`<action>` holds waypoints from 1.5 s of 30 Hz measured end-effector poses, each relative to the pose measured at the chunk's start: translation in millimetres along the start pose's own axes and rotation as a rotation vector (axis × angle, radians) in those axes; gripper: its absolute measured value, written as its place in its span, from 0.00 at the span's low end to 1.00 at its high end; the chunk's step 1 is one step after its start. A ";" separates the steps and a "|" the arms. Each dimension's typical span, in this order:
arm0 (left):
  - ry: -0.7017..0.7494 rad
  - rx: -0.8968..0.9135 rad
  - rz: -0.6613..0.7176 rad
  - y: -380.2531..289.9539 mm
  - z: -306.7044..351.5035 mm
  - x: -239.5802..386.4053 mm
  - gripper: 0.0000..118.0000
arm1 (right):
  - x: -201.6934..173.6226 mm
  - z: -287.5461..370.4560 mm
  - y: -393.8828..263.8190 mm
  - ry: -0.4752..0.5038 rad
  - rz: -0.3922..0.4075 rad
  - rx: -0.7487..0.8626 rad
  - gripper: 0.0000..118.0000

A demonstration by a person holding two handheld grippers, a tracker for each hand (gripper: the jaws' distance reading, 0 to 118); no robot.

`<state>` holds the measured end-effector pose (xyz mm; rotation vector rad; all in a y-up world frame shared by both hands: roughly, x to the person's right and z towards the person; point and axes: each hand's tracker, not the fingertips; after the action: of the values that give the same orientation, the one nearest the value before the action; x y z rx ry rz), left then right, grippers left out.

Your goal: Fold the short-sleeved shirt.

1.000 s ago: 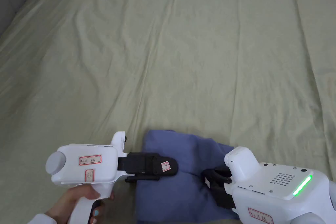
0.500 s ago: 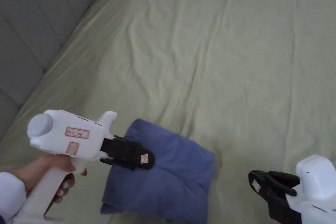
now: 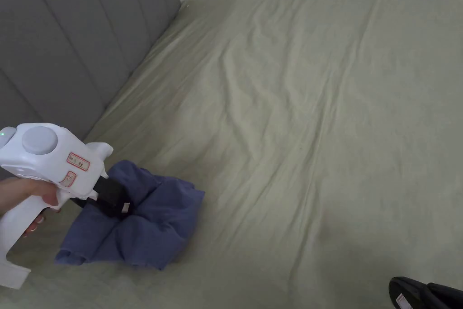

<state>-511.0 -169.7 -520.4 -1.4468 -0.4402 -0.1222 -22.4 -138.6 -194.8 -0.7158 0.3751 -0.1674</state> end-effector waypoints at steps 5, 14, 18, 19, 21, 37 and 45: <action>0.219 0.155 -0.091 -31.4 27.6 -1.5 1.00 | 2.5 16.1 1.4 -0.001 0.005 0.016 0.00; 0.167 0.653 0.079 -131.0 177.3 73.3 0.92 | 10.9 80.0 14.7 -0.016 0.028 0.152 0.00; 0.459 1.077 0.072 -175.0 204.3 180.5 0.34 | 15.9 127.9 24.9 -0.089 0.047 0.266 0.00; 0.584 1.145 0.027 -182.1 200.1 207.8 0.04 | 17.3 140.8 27.1 -0.127 0.051 0.300 0.00; 0.687 1.274 0.019 -198.4 197.2 258.8 0.02 | 21.9 168.7 31.1 -0.209 0.041 0.379 0.00; 0.285 1.446 -0.205 -187.6 199.4 490.4 0.01 | 81.4 331.3 45.7 -0.731 0.104 0.718 0.00; 0.266 1.409 -0.218 -183.5 200.1 499.0 0.01 | 99.7 354.1 45.9 -0.769 0.051 0.762 0.00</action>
<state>-161.1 91.4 -157.0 0.0066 -0.3259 -0.1307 208.6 83.1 -8.2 0.0176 -0.4033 0.0283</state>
